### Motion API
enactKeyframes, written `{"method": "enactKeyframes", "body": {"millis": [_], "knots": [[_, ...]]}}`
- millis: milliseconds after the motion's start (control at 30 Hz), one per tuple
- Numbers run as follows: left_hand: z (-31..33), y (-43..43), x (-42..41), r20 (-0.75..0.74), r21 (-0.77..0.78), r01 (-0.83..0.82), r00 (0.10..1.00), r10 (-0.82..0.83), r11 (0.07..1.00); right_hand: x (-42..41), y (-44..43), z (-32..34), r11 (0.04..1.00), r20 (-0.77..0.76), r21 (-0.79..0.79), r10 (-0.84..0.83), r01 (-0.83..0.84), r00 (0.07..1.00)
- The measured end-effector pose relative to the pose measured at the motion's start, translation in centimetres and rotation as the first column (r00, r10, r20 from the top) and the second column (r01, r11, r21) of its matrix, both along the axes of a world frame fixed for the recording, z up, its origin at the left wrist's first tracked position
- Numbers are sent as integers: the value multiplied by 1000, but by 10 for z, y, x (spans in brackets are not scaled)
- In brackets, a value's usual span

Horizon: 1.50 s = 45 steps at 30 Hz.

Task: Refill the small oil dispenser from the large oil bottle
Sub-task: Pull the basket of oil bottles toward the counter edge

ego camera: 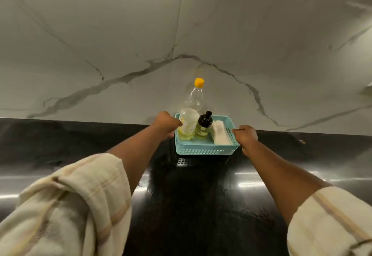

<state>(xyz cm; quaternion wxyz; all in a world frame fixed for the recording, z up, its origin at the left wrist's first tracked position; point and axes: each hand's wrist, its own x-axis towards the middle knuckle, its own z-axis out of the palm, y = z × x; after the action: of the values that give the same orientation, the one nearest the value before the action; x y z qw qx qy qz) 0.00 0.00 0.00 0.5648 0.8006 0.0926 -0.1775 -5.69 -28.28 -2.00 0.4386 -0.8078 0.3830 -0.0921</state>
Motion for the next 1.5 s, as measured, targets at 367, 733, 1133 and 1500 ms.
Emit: {"method": "enactKeyframes", "body": {"millis": [367,733,1133,1500], "knots": [[-35,-17,0,49,248,-3,999,-10,969,5,-18,-5,942,-268,-281,107,-184,957],[-7,28,-57,28,202,26,999,-33,979,-63,1,12,936,-262,-232,204,-266,943],[6,102,-202,-26,140,38,999,-35,989,-226,64,20,965,-143,-92,230,-244,963],[-11,127,-283,-77,66,14,997,-9,998,-312,85,0,968,-89,-62,236,-242,968]]}}
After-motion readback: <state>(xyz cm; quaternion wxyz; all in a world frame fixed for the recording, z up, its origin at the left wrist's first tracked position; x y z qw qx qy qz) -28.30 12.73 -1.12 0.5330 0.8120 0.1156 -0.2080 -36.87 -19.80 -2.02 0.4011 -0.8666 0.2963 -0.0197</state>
